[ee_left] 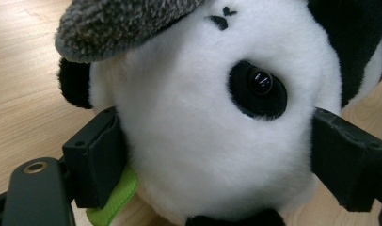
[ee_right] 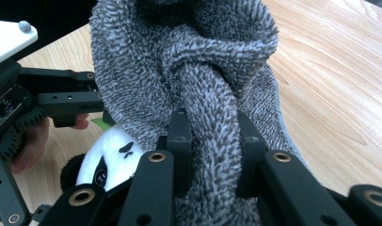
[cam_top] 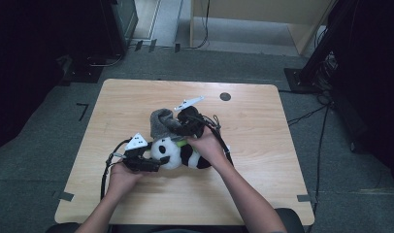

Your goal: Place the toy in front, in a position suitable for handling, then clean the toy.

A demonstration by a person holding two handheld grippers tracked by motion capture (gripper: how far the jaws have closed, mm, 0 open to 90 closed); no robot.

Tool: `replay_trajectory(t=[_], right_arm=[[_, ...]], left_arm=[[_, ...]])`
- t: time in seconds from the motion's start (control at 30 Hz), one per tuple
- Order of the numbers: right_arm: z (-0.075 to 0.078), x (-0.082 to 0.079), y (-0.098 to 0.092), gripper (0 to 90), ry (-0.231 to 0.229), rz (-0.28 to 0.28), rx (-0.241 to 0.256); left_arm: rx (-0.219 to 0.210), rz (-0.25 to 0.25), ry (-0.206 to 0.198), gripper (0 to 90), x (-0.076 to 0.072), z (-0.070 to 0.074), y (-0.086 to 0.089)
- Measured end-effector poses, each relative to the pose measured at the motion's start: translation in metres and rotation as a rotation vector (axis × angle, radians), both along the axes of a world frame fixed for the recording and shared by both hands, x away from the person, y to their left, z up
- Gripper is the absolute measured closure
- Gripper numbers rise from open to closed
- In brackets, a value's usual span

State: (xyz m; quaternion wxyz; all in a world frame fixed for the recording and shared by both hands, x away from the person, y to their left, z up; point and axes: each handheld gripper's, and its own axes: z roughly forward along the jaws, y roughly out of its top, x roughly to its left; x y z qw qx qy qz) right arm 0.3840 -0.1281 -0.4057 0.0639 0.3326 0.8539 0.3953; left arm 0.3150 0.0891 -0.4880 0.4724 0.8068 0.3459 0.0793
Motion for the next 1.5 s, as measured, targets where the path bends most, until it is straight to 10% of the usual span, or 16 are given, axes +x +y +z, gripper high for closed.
replay_trajectory(t=[0.27, 0.4, 0.57, 0.7, 1.33, 1.5], right_arm=[[0.006, -0.003, -0.002, 75.5, -0.047, -0.019, 0.035], [-0.008, 0.0, 0.004, 73.4, 0.031, 0.012, -0.001], [-0.009, 0.0, 0.0, 76.3, -0.059, -0.032, -0.13], [-0.011, 0.007, -0.015, 77.1, -0.002, -0.044, -0.076], [0.01, 0.017, -0.07, 77.8, -0.065, -0.229, -0.066], [0.031, 0.008, -0.071, 77.9, -0.094, -0.221, 0.007]], left_arm=[[0.013, 0.002, -0.007, 14.3, -0.002, 0.0, -0.001], [0.015, 0.014, 0.015, 20.3, -0.001, -0.001, -0.001], [0.004, 0.025, 0.027, 23.1, -0.001, 0.0, -0.001], [0.01, 0.021, 0.024, 23.7, -0.001, 0.0, -0.002], [0.009, 0.012, 0.011, 23.2, -0.002, -0.001, -0.001], [0.012, 0.013, 0.004, 22.8, -0.003, -0.001, -0.001]])
